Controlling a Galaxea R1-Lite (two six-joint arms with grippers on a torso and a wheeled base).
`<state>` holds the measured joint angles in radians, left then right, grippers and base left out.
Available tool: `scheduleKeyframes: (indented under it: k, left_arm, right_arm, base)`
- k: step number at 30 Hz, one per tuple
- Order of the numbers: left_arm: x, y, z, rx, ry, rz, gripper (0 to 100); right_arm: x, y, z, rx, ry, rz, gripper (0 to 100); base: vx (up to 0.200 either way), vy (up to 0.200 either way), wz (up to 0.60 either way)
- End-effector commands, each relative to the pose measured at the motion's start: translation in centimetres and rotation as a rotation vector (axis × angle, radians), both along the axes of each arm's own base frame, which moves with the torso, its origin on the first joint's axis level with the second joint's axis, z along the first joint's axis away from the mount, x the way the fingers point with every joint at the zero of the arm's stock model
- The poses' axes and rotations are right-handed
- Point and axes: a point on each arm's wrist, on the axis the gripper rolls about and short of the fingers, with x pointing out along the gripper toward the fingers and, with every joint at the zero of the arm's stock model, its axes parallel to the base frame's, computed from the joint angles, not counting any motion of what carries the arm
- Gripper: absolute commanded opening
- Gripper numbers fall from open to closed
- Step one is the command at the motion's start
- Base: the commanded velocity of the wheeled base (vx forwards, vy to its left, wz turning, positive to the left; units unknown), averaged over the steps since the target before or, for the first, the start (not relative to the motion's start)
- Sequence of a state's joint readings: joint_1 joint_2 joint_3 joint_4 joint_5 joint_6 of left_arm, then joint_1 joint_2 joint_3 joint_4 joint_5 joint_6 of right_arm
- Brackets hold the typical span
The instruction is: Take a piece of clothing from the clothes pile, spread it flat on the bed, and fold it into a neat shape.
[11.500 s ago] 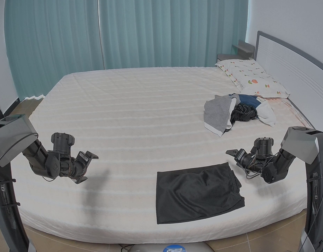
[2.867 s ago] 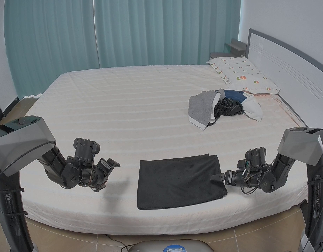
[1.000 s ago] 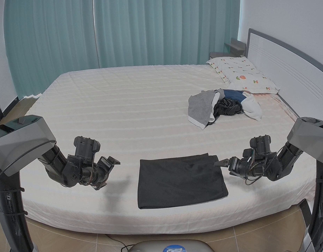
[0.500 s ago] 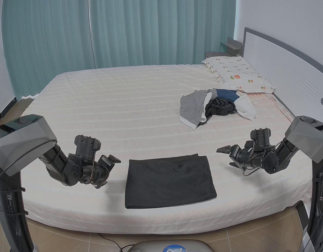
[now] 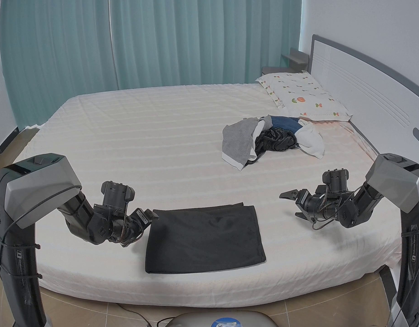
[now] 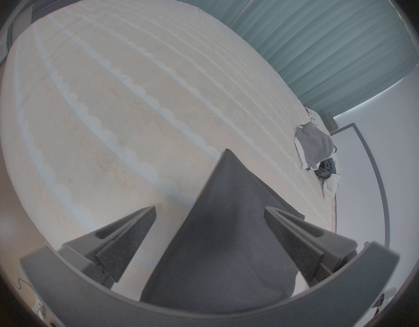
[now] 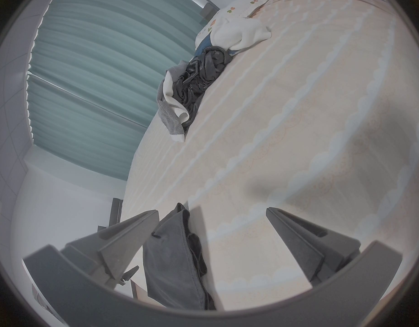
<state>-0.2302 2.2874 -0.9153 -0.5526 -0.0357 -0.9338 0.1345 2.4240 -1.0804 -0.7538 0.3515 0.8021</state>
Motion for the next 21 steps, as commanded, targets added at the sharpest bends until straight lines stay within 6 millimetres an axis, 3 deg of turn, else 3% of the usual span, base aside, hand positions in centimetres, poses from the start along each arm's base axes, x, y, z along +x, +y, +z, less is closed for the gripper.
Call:
scheduleKeyframes:
  k: [1, 9, 17, 21]
  left_arm:
    - [-0.6, -0.4, -1.6, 0.024, 0.015, -0.013, 100]
    - [-0.1, -0.3, -3.1, 0.076, -0.090, -0.081, 100]
    - [-2.8, 0.2, -5.2, 0.156, -0.194, -0.291, 100]
    - [-2.8, -0.2, -5.2, 0.154, -0.203, -0.306, 100]
  right_arm:
    - [0.0, 0.1, -0.4, 0.003, 0.011, 0.001, 100]
    - [0.0, 0.4, -0.9, 0.000, 0.021, 0.008, 100]
    - [0.2, 0.8, -1.4, -0.003, 0.023, 0.013, 100]
    - [0.1, 0.9, -1.4, -0.004, 0.026, 0.015, 100]
  base:
    - [0.000, 0.000, 0.00]
    - [0.000, 0.000, 0.00]
    - [0.000, 0.000, 0.00]
    - [0.000, 0.000, 0.00]
